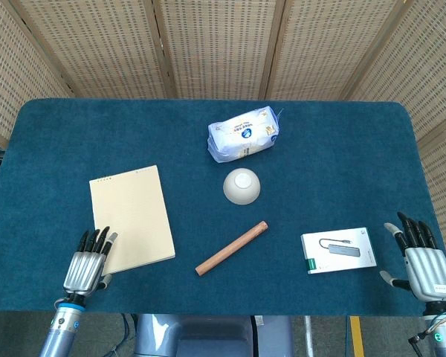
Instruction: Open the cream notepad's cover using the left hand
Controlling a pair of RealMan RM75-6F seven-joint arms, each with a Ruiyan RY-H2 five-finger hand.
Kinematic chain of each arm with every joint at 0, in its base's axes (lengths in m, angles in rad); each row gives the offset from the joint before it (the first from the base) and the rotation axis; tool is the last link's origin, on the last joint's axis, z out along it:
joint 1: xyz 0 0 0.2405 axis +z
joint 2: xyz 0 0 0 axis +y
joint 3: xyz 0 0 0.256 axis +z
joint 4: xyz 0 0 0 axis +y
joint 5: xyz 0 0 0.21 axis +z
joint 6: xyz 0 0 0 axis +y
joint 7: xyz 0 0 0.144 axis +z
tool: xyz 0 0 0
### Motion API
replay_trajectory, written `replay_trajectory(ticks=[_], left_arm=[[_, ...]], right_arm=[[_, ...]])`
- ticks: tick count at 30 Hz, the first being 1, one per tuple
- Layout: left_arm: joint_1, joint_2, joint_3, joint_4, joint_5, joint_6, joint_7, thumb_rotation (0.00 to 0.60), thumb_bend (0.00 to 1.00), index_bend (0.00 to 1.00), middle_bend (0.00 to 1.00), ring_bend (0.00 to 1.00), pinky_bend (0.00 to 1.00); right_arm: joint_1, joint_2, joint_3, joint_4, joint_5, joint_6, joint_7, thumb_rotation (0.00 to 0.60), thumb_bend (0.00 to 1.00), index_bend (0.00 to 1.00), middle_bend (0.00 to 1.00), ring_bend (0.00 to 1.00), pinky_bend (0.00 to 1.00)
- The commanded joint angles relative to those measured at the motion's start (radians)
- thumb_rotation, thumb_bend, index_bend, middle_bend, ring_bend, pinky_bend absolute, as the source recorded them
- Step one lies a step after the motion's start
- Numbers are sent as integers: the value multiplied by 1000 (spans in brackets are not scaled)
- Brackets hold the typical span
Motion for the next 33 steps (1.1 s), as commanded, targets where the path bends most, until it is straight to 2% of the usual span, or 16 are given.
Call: replay_trajectory(ticks=[1, 33], left_arm=[[-1, -2, 0, 4, -3, -2, -1, 600, 248, 0, 0, 0, 0], [-9, -42, -7, 87, -1, 14, -12, 600, 266, 21, 0, 0, 0]], right_arm=[[0, 0, 0, 0, 0, 0, 0, 600, 105, 141, 0, 0, 0], [-1, 3, -2, 0, -2, -2, 15, 600, 105, 140, 0, 0, 0]])
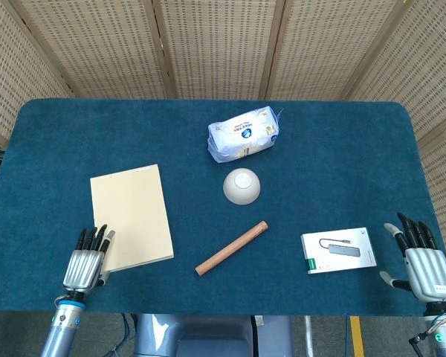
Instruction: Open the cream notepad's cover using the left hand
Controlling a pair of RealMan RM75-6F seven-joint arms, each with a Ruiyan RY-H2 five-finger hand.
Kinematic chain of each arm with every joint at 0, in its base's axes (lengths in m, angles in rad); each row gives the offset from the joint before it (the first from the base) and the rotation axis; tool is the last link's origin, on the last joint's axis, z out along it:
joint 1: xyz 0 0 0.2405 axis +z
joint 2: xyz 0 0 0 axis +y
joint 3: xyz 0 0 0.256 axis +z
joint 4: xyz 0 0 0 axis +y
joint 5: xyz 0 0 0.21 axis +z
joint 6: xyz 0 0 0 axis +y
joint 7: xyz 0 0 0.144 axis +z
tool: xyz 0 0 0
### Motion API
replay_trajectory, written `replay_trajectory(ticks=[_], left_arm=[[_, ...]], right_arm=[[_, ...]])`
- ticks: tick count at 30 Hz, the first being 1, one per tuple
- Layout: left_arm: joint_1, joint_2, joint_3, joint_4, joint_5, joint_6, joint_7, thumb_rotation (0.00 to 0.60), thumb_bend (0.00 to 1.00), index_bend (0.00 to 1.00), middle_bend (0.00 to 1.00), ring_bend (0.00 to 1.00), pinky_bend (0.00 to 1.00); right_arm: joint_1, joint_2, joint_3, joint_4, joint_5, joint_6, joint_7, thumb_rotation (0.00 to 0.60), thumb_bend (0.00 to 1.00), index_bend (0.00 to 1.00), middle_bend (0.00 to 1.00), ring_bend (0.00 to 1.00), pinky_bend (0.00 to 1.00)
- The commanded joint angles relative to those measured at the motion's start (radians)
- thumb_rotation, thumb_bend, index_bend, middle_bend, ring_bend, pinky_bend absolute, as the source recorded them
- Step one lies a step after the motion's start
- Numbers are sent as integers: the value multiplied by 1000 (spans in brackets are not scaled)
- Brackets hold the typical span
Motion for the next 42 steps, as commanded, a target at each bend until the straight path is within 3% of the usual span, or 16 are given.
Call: replay_trajectory(ticks=[1, 9, 20, 42], left_arm=[[0, -5, 1, 8, 6, 3, -5, 600, 268, 23, 0, 0, 0], [1, -17, 3, 31, 22, 13, -18, 600, 350, 53, 0, 0, 0], [0, -30, -2, 48, 35, 24, -22, 600, 366, 87, 0, 0, 0], [7, -91, -27, 148, 59, 63, -81, 600, 428, 276, 0, 0, 0]], right_arm=[[0, 0, 0, 0, 0, 0, 0, 600, 105, 140, 0, 0, 0], [0, 0, 0, 0, 0, 1, 1, 600, 105, 141, 0, 0, 0], [0, 2, 1, -2, 1, 0, 2, 600, 105, 141, 0, 0, 0], [-1, 2, -1, 1, -2, 2, 4, 600, 105, 141, 0, 0, 0]])
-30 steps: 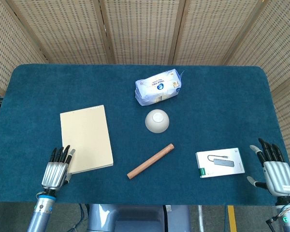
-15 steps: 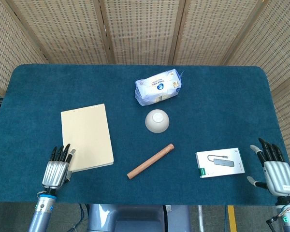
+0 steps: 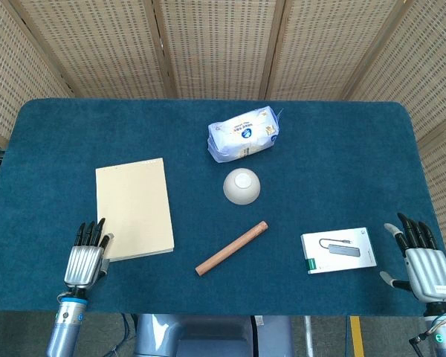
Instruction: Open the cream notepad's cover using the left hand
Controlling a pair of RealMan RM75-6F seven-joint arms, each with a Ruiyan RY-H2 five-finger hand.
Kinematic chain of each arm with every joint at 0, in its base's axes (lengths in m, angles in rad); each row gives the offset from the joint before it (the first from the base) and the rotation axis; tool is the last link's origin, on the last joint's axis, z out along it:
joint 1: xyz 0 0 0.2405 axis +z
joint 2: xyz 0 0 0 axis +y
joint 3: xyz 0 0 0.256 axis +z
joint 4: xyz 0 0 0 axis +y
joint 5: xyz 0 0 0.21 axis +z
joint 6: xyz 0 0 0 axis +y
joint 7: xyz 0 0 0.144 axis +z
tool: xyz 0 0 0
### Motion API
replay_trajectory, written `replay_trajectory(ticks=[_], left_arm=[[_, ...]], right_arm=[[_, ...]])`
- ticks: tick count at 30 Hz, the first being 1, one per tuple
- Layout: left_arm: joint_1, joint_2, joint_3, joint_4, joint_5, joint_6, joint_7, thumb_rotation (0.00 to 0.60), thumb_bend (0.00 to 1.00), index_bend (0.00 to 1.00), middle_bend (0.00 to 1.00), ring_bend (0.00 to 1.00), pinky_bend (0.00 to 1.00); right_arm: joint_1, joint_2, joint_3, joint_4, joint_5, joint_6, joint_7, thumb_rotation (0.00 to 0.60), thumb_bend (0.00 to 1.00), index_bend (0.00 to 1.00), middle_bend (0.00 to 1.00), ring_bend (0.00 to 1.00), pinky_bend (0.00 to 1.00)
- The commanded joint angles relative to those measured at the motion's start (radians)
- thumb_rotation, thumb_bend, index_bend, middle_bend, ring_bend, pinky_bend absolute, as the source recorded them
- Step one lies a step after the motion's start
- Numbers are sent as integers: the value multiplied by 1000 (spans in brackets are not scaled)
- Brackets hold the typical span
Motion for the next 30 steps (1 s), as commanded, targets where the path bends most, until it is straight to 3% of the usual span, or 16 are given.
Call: replay_trajectory(ticks=[1, 30], left_arm=[[1, -3, -3, 3, 4, 6, -5, 600, 429, 278, 0, 0, 0], [-9, -53, -44, 82, 15, 33, -22, 600, 475, 355, 0, 0, 0]], right_arm=[[0, 0, 0, 0, 0, 0, 0, 600, 105, 141, 0, 0, 0], [0, 3, -1, -4, -4, 0, 2, 600, 105, 141, 0, 0, 0]])
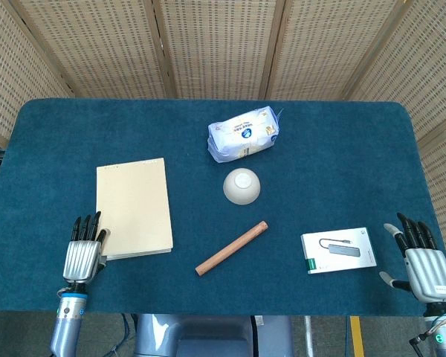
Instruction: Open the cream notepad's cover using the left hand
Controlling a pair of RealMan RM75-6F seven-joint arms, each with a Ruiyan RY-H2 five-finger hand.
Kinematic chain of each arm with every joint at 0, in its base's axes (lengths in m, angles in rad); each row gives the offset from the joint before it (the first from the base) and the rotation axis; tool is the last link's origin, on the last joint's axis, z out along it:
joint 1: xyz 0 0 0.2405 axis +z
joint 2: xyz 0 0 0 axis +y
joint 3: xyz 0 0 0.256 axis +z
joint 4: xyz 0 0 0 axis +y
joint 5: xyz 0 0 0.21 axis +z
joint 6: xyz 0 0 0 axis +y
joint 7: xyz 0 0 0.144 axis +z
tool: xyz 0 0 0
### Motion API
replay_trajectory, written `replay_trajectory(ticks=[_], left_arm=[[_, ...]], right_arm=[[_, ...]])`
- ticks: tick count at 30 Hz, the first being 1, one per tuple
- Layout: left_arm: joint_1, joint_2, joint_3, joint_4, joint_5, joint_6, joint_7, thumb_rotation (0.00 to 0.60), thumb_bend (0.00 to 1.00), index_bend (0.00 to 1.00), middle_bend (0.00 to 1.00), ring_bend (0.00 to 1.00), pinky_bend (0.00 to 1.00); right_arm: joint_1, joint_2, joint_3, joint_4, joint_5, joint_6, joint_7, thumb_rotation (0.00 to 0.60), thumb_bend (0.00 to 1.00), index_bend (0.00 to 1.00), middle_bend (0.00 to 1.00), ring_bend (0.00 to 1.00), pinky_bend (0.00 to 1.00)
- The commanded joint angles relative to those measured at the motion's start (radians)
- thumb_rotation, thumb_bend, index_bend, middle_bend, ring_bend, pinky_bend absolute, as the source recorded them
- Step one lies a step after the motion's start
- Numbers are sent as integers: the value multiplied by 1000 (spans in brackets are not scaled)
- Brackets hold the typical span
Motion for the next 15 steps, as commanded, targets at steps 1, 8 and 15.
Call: replay_trajectory(ticks=[1, 8, 15], left_arm=[[-3, -5, -3, 6, 4, 3, 1, 600, 476, 361, 0, 0, 0], [-6, -17, -12, 26, 3, 7, -9, 600, 494, 605, 0, 0, 0], [-3, -22, -9, 41, 15, 19, -28, 600, 514, 739, 0, 0, 0]], right_arm=[[0, 1, 0, -1, 1, -1, 1, 600, 105, 141, 0, 0, 0], [0, 2, 0, -1, 0, -1, 3, 600, 105, 140, 0, 0, 0], [0, 2, 0, 0, 0, 0, 5, 600, 105, 140, 0, 0, 0]])
